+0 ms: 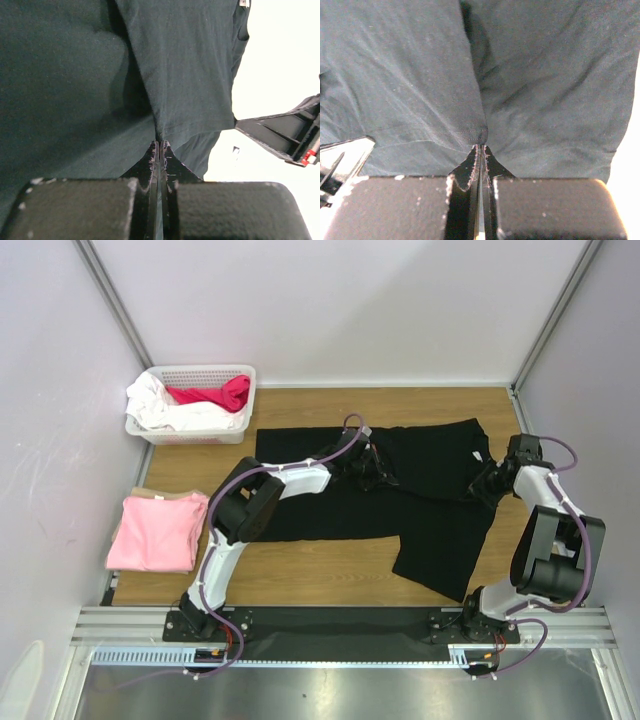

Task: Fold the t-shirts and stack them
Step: Fold the tshirt

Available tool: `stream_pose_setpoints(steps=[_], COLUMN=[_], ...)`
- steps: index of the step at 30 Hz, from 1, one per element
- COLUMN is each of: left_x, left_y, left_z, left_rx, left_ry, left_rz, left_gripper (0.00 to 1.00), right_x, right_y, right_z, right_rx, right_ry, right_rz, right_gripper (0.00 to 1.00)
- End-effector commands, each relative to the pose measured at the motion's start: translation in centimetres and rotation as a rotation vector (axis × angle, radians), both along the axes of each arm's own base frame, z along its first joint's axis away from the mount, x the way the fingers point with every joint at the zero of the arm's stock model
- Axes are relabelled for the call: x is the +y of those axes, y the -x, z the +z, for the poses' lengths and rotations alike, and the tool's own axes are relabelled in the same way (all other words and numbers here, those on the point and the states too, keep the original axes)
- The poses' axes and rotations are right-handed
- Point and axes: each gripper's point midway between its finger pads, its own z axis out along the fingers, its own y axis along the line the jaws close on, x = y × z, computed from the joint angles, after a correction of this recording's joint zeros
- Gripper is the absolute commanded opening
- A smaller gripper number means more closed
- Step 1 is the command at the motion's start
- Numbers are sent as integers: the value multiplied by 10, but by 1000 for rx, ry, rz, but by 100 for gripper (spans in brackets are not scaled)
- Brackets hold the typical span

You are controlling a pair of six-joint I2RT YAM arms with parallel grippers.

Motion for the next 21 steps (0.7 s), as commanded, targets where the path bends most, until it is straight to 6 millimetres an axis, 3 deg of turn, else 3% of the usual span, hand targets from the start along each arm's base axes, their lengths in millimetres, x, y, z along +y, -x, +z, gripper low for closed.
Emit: stream_pose_setpoints(steps=[1, 9, 15, 17, 19, 20, 21], left_x=[-4, 4, 0, -2, -3, -2, 1], left_y=[-2, 7, 13, 13, 14, 12, 9], left_z=[61, 61, 55, 53, 55, 63, 66], left_rx=[-90, -78, -43, -33, -38, -52, -76], left_ry=[84, 95, 107, 109, 104, 107, 98], left_rz=[-46, -58, -98, -119, -138, -139, -142], left_gripper=[0, 0, 1, 17, 40, 44, 49], right_x=[-5, -1, 0, 0, 0, -1, -2], right_y=[-10, 1, 21, 23, 20, 13, 9], right_z=[36, 31, 6, 1, 3, 10, 14], right_rx=[-102, -80, 37, 57, 53, 34, 20], right_ry=[33, 24, 20, 18, 14, 13, 12], right_rz=[9, 12, 12, 10, 11, 13, 17], right_gripper=[0, 0, 2, 9, 33, 42, 58])
